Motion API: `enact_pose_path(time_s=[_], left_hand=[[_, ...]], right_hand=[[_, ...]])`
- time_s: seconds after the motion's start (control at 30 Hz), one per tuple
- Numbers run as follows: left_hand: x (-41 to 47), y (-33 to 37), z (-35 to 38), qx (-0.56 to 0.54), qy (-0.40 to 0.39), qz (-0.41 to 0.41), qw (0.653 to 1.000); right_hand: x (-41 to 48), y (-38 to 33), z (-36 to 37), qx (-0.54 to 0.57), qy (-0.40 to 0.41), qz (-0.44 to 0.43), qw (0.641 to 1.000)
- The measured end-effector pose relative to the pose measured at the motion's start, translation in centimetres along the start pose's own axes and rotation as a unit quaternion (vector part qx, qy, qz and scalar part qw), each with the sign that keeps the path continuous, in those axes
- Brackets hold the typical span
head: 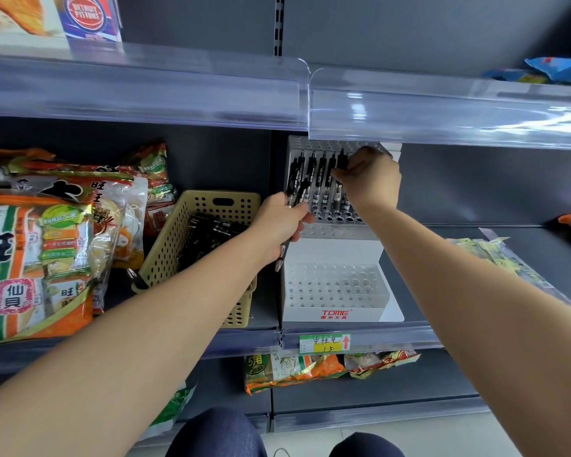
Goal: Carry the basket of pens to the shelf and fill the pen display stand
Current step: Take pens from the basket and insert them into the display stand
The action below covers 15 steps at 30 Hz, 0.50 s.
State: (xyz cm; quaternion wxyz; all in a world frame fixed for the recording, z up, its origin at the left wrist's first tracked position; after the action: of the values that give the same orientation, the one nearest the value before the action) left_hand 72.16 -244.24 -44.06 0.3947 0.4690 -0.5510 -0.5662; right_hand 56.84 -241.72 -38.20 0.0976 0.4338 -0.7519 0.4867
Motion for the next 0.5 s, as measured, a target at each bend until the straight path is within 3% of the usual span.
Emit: enact_pose_path(time_s=[0.5], left_hand=[[-0.62,0.18,-0.2,-0.037,-0.009,0.069,0.997]], right_hand=[[-0.08,0.82,0.49,-0.104,-0.043,0.0,0.994]])
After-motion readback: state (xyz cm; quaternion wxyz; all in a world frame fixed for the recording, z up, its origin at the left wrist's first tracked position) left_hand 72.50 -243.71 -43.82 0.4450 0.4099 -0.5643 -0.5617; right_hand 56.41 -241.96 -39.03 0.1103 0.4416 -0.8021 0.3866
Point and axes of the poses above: each hand's wrist, its own x-axis towards the middle knuckle, its own z-axis out of the palm, y = z × x, the point moved 4 cm from there along x, towards the middle knuckle, and after that the axes turned 7 degrees about y, right-handed, at the moved point
